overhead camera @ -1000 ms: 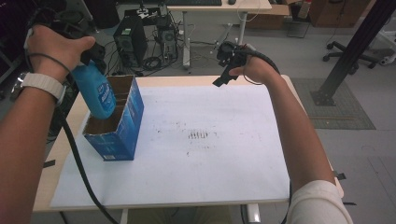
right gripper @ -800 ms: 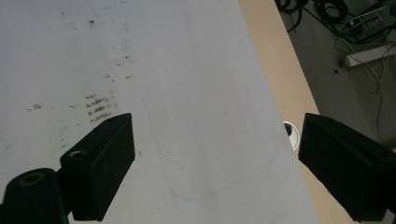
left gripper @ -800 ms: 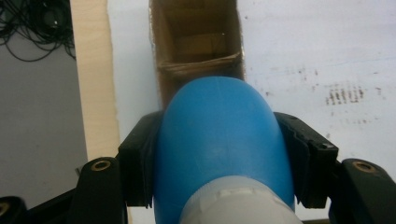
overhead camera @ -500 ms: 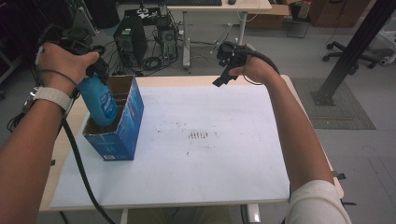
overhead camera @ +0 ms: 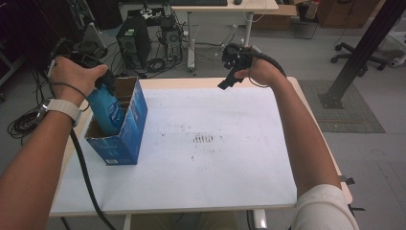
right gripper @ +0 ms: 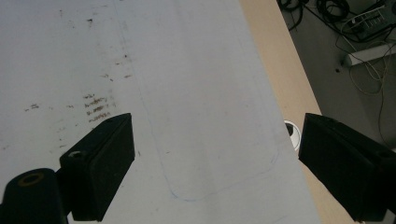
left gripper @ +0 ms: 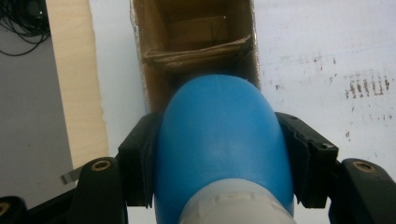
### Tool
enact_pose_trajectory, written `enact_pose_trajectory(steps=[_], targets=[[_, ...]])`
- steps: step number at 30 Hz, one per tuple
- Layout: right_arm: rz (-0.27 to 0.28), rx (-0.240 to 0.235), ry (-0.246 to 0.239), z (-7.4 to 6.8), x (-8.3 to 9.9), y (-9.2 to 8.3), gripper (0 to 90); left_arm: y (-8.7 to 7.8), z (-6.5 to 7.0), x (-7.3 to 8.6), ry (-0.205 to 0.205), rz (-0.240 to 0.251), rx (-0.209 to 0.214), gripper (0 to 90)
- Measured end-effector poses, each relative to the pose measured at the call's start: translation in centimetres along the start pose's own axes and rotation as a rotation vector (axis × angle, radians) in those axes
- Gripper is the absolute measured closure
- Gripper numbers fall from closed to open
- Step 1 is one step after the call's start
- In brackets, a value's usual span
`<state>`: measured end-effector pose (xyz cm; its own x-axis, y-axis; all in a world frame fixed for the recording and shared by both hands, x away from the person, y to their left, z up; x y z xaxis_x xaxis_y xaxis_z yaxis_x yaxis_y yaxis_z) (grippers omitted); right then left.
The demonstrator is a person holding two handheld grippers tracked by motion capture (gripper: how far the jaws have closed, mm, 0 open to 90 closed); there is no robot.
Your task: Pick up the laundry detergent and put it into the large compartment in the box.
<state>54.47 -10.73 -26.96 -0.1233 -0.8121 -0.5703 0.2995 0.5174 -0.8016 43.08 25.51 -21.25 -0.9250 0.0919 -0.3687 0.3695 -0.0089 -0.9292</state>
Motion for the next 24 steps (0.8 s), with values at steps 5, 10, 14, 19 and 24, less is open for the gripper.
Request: enact_pose_trajectory(steps=[5,10,14,19,24], targets=[[0.000,0.001,0.001,0.0,0.1,0.0,11.0,1.1,-0.1,0.3,0.001,-0.007,0.000,37.3],[0.004,0.003,0.003,0.0,0.2,-0.1,11.1,2.1,-0.1,0.6,0.005,-0.005,-0.008,37.3],[0.003,0.005,0.006,0.1,0.4,-0.2,11.1,2.9,-0.1,0.9,0.015,-0.008,-0.008,37.3],[0.004,0.007,0.008,0.1,0.5,-0.3,11.0,4.0,0.0,1.2,0.015,-0.009,-0.012,37.4],[0.003,0.006,0.007,0.0,0.5,-0.3,11.0,5.1,0.1,1.5,0.023,-0.012,-0.023,37.4]])
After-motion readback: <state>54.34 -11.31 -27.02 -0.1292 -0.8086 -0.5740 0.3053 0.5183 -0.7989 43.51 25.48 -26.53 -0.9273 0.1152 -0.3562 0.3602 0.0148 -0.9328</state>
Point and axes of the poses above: each handheld gripper's, and its own axes: y roughly forward along the jaws, x roughly out of its underside, z roughly to its right, the point moved 4 cm from there along y, roughly forward along the jaws, and after that the axes turned 7 degrees about z, right-handed, at the moved point
